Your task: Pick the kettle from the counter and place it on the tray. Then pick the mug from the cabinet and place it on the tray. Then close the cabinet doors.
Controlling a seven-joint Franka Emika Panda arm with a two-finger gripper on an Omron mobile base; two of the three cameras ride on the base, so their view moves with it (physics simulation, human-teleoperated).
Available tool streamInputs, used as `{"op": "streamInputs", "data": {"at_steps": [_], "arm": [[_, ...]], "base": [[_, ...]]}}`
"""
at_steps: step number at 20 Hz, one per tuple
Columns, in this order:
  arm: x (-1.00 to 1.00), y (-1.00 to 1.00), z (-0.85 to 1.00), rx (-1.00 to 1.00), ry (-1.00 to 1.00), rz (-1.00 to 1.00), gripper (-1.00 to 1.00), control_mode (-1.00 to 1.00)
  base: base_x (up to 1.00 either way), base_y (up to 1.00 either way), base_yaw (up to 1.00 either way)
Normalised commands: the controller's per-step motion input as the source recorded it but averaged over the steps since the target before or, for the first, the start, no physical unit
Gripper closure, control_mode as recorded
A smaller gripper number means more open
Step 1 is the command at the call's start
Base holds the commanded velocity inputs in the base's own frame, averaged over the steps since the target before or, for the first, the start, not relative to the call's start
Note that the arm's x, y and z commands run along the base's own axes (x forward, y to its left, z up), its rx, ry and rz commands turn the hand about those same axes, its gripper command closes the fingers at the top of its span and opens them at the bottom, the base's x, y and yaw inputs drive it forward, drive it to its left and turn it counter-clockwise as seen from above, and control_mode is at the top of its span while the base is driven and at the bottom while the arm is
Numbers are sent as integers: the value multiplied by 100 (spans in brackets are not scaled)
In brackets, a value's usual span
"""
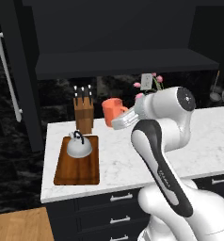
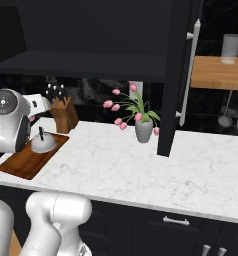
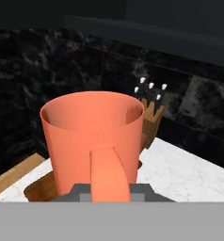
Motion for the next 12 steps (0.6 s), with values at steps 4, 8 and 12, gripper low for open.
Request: {"op": "streamInputs", "data": {"at_steps": [4,8,12], "arm": [[-8,34,-46,0,0,26,100,-100],[2,40,-59,0,3,22,100,-100],[21,39,-48,0,20,9,100,-100]], "base": [[0,0,0],[0,0,0],[0,0,0]]}}
